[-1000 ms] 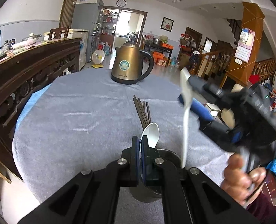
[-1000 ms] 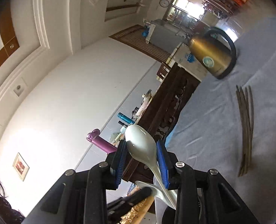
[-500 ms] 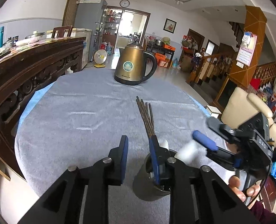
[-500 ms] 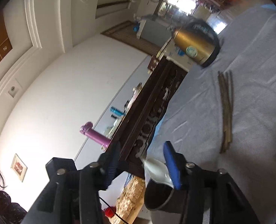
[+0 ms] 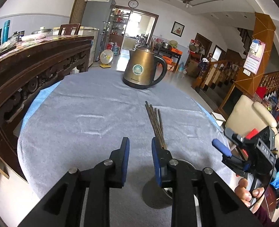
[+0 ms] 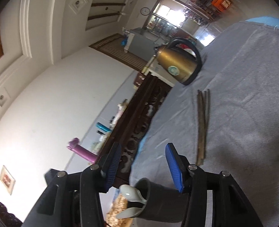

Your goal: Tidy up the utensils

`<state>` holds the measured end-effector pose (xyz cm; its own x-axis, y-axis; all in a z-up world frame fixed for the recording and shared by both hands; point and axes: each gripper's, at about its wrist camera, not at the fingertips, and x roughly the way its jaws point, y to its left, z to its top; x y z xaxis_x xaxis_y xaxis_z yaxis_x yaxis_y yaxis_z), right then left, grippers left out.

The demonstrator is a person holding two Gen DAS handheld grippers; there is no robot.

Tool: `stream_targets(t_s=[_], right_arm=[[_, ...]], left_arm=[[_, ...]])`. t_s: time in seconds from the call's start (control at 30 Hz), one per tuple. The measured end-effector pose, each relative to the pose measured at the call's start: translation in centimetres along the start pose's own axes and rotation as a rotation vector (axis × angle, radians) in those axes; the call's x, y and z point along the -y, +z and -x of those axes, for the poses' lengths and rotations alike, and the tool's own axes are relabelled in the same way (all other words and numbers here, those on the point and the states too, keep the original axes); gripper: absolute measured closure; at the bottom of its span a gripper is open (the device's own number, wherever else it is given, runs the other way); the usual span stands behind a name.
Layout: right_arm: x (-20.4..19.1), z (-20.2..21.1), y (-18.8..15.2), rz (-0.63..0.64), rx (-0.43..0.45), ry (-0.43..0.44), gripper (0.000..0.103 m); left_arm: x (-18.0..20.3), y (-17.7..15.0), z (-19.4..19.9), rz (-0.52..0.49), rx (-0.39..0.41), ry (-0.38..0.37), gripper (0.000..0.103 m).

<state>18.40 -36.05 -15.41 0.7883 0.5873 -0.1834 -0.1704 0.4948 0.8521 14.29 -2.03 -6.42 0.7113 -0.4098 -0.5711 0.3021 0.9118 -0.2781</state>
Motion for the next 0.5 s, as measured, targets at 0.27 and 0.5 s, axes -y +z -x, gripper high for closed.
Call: stream_targets(t_s=[0.27, 0.5], right_arm=[[1.2, -0.3, 0.6, 0.003, -0.012, -0.119, 0.050], [2.0, -0.6, 0.9, -0.010, -0.012, -0.152, 0.050]], left_arm=[[-2.2, 2.1, -0.3, 0.033, 0.010, 0.020, 0.064], [-3.8, 3.1, -1.0, 0.064, -0.003, 0.041, 0.061]])
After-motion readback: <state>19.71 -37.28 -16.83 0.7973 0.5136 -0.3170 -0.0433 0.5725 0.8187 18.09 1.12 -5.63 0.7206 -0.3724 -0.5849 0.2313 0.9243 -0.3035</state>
